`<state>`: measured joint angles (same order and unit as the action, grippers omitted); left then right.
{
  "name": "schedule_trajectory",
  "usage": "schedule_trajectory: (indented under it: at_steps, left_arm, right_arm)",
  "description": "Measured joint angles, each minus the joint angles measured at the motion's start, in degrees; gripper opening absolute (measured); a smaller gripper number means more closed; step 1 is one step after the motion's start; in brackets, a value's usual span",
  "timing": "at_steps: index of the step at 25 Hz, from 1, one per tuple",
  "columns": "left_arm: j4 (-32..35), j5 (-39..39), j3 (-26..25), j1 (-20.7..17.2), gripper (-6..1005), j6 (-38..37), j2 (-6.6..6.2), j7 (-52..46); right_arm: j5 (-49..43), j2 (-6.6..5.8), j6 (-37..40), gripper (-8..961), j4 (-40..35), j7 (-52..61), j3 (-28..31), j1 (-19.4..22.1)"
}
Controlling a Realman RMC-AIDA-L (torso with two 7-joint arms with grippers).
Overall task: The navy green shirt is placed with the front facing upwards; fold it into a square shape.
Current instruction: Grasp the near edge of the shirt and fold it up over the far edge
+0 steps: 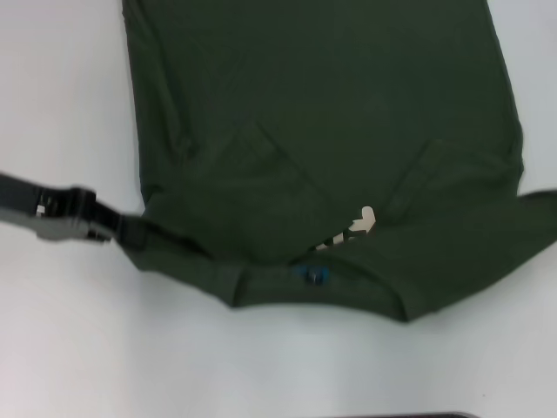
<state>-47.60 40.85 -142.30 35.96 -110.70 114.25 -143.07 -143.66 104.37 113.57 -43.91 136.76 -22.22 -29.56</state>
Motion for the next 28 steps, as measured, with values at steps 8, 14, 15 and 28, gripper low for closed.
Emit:
schedule_trajectory:
  at_steps: [8, 14, 15, 28]
  left_arm:
    - [3.4, 1.1, -2.5, 6.8, 31, 15.0, 0.85, -2.7]
    - [6.6, 1.1, -0.7, 12.5, 31, 25.4, 2.88, -3.2]
    - [7.0, 1.1, -0.5, 13.4, 31, 26.9, 3.06, -3.3]
    - [8.2, 1.1, 1.1, 18.7, 30, 43.2, 4.78, -4.8]
  right_arm:
    - [5.3, -1.42, -3.4, 50, 0.0, 1.6, 2.7, -1.5]
    - [8.2, -0.75, -9.5, 51, 0.6, 1.9, 2.8, -3.2]
    - [8.9, -0.62, -10.4, 51, 0.6, 2.0, 2.8, -3.3]
    - [14.1, 1.41, -22.2, 51, 0.7, -1.5, -0.1, -6.4]
